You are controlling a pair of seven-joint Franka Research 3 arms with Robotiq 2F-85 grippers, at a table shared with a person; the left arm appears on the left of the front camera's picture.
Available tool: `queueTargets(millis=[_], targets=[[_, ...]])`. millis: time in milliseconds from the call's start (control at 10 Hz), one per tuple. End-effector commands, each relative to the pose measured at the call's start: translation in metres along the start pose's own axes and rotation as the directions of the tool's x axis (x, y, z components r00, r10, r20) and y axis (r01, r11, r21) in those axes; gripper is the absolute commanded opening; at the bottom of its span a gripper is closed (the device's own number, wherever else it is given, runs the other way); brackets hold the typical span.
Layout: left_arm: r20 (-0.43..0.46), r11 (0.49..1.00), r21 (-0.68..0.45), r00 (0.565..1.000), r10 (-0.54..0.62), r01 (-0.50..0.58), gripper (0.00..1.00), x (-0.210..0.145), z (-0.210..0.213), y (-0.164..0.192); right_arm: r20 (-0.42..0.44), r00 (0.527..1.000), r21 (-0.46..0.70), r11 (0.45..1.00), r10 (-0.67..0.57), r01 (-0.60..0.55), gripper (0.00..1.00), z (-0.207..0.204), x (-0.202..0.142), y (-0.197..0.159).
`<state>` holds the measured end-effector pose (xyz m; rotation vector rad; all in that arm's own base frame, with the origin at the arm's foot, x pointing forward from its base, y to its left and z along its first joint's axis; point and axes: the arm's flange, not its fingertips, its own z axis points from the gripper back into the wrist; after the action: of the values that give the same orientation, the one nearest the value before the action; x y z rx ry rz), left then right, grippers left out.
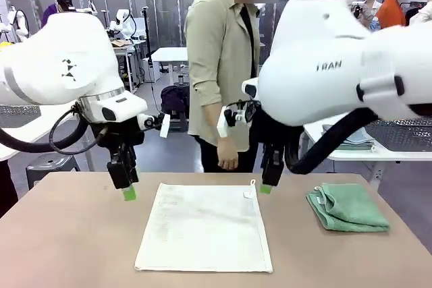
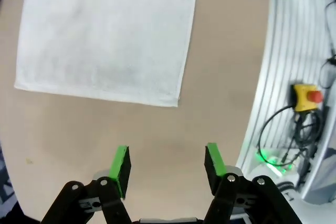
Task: Fold the towels and place them in the basket.
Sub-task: When a person lays out a Towel with hook on the table, fold it in half twice.
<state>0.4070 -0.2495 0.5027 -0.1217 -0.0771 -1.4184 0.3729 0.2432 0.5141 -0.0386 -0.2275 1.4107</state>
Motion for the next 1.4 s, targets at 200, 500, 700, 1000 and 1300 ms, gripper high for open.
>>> queueTargets(millis=[200, 500, 700, 1000, 1300], targets=[[-0.126, 1.000, -0.009, 0.992, 0.009, -0.010, 0.72, 0.010, -0.013, -0.002, -0.006, 0.998, 0.100, 0.993, 0.061, -0.060, 0.75, -0.031, 0.005, 0.006], [-0.105, 1.000, -0.006, 0.995, 0.002, -0.003, 0.72, 0.007, -0.019, -0.005, -0.022, 0.999, 0.082, 0.996, 0.040, -0.038, 0.75, -0.036, 0.004, 0.010], [-0.105, 1.000, -0.006, 0.995, 0.002, -0.003, 0.72, 0.007, -0.019, -0.005, -0.022, 0.999, 0.082, 0.996, 0.040, -0.038, 0.75, -0.036, 0.004, 0.010], [-0.116, 1.000, -0.007, 0.993, -0.009, 0.008, 0.72, 0.006, -0.021, -0.004, -0.025, 0.999, 0.089, 0.995, 0.041, -0.039, 0.75, -0.035, 0.006, 0.008], [-0.084, 0.996, 0.026, 0.993, -0.085, 0.088, 0.92, -0.002, -0.028, -0.033, -0.030, 0.998, 0.129, 0.990, 0.056, -0.051, 0.95, -0.051, -0.001, 0.026]])
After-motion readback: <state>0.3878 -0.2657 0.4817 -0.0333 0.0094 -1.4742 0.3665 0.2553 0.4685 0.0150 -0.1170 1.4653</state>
